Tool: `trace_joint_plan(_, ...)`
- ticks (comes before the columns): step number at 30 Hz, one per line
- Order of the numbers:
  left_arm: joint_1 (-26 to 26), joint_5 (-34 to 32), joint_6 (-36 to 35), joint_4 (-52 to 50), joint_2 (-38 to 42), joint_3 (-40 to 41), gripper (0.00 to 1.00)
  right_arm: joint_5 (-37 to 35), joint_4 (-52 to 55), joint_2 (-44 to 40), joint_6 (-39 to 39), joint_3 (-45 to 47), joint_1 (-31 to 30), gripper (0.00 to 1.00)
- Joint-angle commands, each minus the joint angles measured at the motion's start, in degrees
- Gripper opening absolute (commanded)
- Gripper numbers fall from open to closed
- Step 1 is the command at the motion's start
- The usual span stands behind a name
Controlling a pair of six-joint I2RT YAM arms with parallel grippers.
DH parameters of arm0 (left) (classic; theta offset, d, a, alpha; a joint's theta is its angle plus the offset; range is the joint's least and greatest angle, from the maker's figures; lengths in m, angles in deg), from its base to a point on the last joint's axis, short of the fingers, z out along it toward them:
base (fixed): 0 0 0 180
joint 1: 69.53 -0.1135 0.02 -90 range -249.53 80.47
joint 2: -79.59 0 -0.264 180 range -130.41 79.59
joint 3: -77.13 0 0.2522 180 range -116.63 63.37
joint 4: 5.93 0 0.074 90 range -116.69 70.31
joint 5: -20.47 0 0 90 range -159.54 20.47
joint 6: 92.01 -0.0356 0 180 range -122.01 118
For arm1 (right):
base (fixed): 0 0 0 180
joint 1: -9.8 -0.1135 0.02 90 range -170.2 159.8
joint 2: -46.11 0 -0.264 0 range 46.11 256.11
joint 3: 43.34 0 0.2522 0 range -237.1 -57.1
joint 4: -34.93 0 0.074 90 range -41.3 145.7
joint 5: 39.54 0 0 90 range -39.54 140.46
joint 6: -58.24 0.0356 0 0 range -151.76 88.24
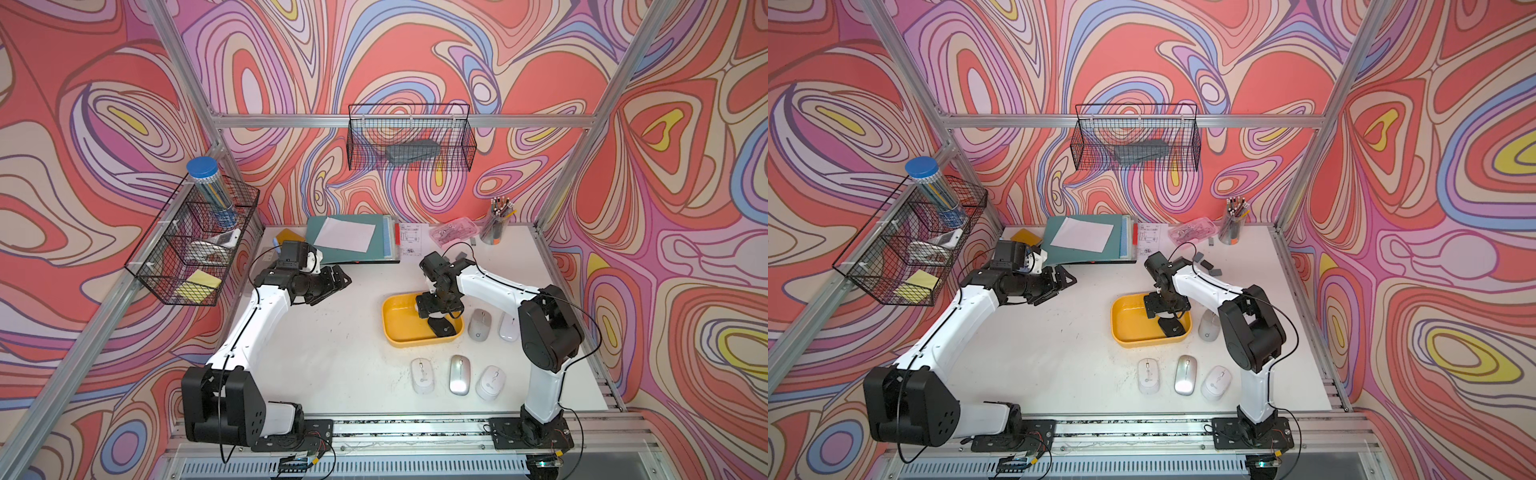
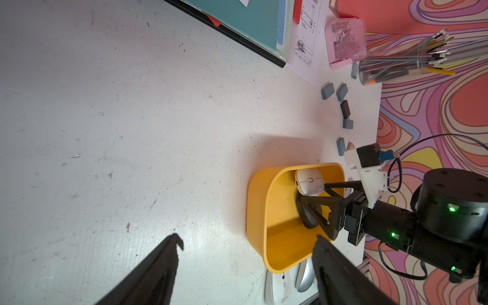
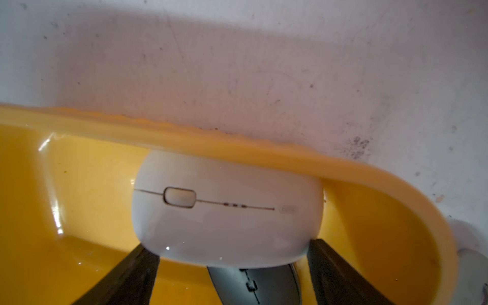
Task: Take out the mouse from the storage box
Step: Adjust the mouse in the storage box.
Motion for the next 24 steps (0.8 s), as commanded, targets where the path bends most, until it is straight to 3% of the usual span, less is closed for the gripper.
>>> trace_joint_plan(1, 0.2, 0.1, -0.7, -0.5, -0.1, 0.1, 0.83, 9.6, -2.9, -1.3, 1.4, 1.9, -0.5, 0.88)
trace_joint_plan(14, 0.4, 0.0, -0.9, -0.5, 0.2, 0.2, 0.83, 30.6, -9.7, 5.0, 4.9, -2.7, -5.4, 0.83)
trace_joint_plan(17, 0.4, 0.1, -0.9, -0.7, 0.0, 0.0, 0.83, 23.8, -9.8, 0.3, 4.0, -2.1, -5.4, 0.82)
trace_joint_plan(21, 0.4, 0.2, -0.9, -0.6, 0.1, 0.0, 0.83, 4.2, -5.5, -3.5, 1.4, -2.9, -4.5, 0.87)
trace_joint_plan(24, 0.4, -0.1, -0.9, -0.7, 0.3, 0.1, 0.83, -1.1, -2.5, -1.2, 0.2, -3.7, -3.4, 0.88)
